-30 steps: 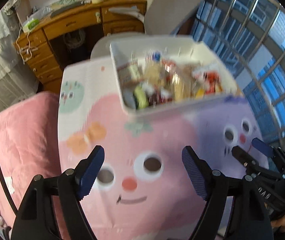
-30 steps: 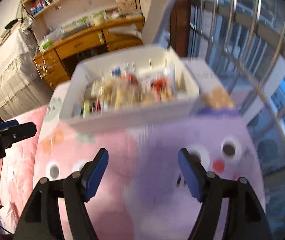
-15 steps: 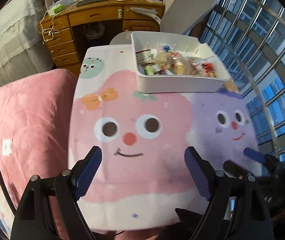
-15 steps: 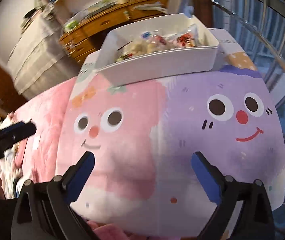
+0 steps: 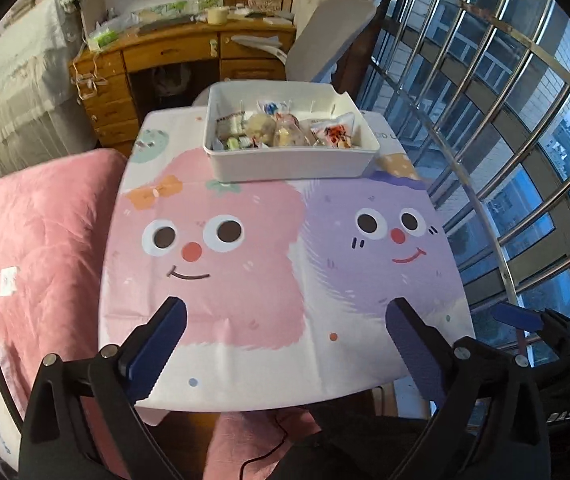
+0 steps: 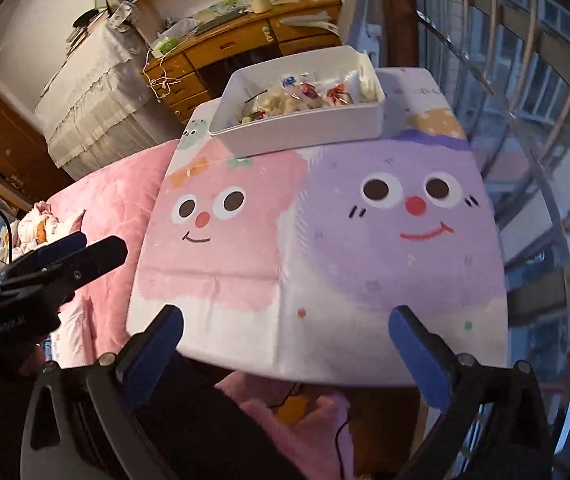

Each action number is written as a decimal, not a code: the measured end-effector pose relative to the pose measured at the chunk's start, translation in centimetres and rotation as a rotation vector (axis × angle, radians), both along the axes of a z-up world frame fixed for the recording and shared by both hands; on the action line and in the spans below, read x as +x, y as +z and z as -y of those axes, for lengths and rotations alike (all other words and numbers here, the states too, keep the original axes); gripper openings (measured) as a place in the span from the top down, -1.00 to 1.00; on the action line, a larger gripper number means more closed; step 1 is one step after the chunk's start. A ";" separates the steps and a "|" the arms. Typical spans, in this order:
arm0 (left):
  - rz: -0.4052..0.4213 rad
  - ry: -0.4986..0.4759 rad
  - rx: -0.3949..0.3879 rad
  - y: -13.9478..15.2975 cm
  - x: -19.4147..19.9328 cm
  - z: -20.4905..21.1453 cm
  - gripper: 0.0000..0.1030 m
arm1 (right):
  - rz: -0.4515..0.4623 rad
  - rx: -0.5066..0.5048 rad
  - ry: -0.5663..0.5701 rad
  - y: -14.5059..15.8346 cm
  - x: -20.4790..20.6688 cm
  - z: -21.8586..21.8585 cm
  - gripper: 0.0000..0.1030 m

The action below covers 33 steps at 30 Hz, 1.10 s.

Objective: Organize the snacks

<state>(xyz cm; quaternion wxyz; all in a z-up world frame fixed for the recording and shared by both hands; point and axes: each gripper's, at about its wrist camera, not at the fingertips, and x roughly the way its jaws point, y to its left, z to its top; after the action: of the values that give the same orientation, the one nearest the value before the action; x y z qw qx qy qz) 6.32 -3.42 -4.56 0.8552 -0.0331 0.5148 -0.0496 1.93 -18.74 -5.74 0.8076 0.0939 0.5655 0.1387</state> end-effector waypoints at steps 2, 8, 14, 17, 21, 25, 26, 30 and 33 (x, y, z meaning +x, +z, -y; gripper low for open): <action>0.015 0.027 0.030 0.9 -0.6 -0.1 -0.94 | 0.009 -0.005 -0.011 1.0 -0.6 -0.1 -1.00; 0.034 0.140 0.063 2.4 -1.8 -1.4 -0.98 | 0.130 -0.104 0.076 4.1 -2.2 -2.6 -1.00; 0.054 0.178 0.074 2.8 -2.5 -1.2 -0.98 | 0.133 -0.134 0.051 4.5 -2.0 -2.4 -1.00; 0.050 0.181 0.073 2.5 -2.4 -0.8 -0.98 | 0.119 -0.144 0.041 4.2 -1.7 -2.2 -1.00; 0.052 0.184 0.084 2.4 -2.3 -0.2 -0.98 | 0.113 -0.143 0.042 3.9 -1.4 -1.8 -1.00; 0.057 0.184 0.093 2.4 -2.1 0.1 -0.98 | 0.100 -0.137 0.036 3.5 -1.0 -1.6 -1.00; 0.061 0.183 0.095 2.5 -2.0 0.2 -0.98 | 0.099 -0.136 0.034 3.4 -0.8 -1.5 -1.00; 0.070 0.181 0.106 2.6 -1.4 0.6 -0.98 | 0.098 -0.130 0.027 3.3 -0.4 -1.1 -1.00; 0.069 0.180 0.109 2.6 -1.2 0.9 -0.98 | 0.098 -0.131 0.024 3.2 -0.1 -0.8 -1.00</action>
<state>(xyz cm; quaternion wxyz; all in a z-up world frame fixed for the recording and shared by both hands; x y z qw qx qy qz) 5.17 -4.28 -1.95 0.8740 -0.0309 0.4819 0.0543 1.87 -17.92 -2.55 0.8371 0.0274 0.5341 0.1154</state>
